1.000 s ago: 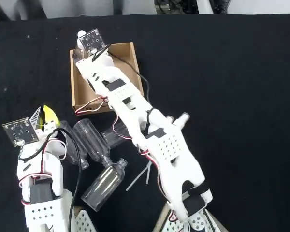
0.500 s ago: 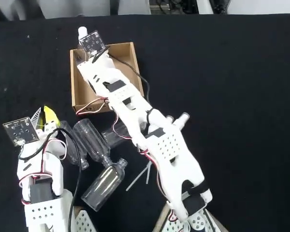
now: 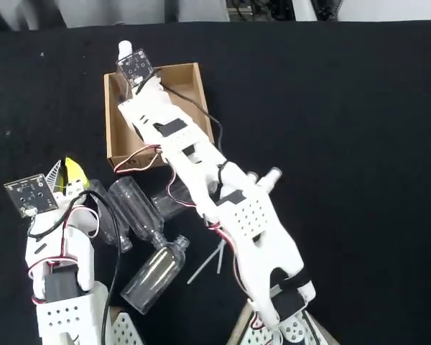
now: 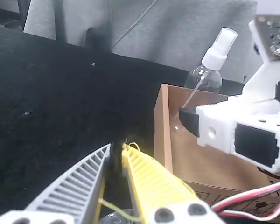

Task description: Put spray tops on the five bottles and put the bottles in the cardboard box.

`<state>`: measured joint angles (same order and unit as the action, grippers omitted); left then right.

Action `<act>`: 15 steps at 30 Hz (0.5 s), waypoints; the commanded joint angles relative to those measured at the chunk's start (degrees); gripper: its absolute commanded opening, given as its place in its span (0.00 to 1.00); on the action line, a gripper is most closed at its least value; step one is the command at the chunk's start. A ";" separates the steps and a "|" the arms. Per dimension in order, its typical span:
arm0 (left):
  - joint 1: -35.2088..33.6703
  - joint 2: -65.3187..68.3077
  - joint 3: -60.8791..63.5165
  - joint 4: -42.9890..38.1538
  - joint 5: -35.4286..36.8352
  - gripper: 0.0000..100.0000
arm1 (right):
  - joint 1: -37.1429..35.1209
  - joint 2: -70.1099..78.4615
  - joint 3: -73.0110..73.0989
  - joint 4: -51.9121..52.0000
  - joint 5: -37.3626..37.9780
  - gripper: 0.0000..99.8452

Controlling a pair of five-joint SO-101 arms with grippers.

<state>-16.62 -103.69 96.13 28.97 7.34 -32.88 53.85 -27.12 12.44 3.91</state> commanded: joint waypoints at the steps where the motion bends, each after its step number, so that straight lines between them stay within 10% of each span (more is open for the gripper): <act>1: -0.75 -0.62 1.27 0.09 -0.62 0.04 | 1.93 -6.37 -2.24 0.44 -0.44 0.20; 15: -0.75 -0.62 1.27 0.09 -0.62 0.04 | 1.76 -10.86 -1.71 10.11 -0.44 0.20</act>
<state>-16.62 -103.69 96.13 28.97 7.34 -32.88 50.15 -27.12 20.09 3.91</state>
